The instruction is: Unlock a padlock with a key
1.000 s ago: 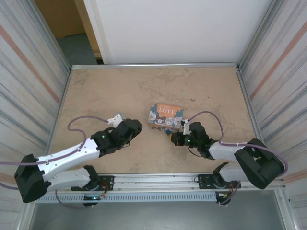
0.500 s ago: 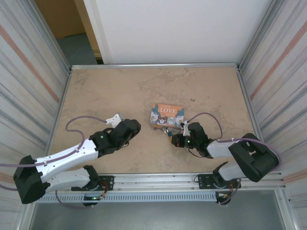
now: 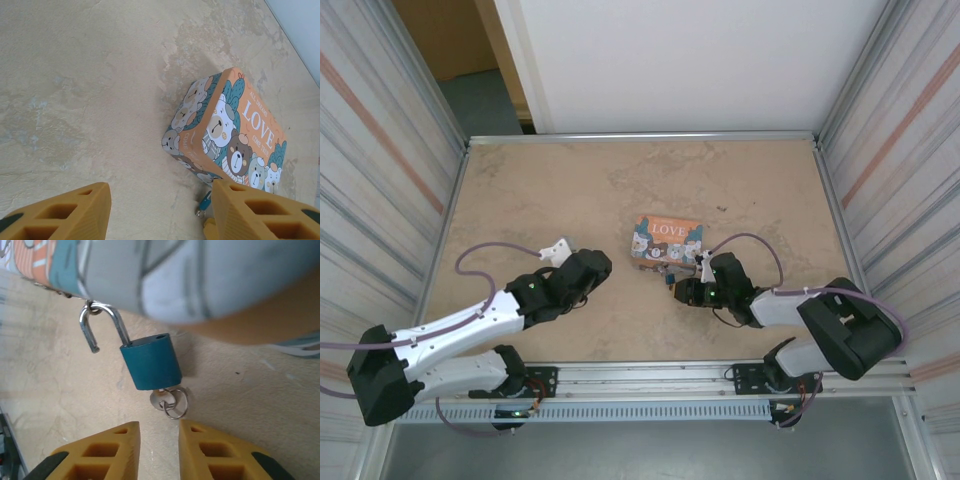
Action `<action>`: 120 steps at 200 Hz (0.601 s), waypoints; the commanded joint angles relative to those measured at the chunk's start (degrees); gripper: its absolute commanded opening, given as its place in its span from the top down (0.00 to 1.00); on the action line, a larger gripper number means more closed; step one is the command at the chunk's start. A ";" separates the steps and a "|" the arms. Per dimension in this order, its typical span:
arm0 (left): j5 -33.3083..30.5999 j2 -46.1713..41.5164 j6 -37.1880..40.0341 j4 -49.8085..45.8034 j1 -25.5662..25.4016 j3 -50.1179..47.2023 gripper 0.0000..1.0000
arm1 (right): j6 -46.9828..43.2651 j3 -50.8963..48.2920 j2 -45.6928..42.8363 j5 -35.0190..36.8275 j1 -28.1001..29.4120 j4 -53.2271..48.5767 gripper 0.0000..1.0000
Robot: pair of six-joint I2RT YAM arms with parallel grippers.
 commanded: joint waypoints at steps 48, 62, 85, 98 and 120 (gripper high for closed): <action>11.09 -0.72 17.58 11.20 7.32 -4.20 0.30 | -7.77 1.90 -11.67 0.43 -2.90 -18.41 0.41; 14.43 -0.53 20.33 12.88 9.14 -4.65 0.26 | -8.91 2.11 -15.04 -0.10 -4.17 -20.93 0.32; 19.48 -0.05 24.35 16.44 11.78 -5.13 0.21 | -10.91 2.77 -20.50 -1.82 -6.12 -25.16 0.13; 22.50 0.50 25.69 18.60 13.48 -5.27 0.18 | -11.93 3.36 -23.83 -2.19 -7.05 -27.49 0.00; 28.67 2.52 26.22 22.64 16.88 -5.64 0.17 | -12.34 4.10 -27.62 -1.23 -8.93 -30.13 0.01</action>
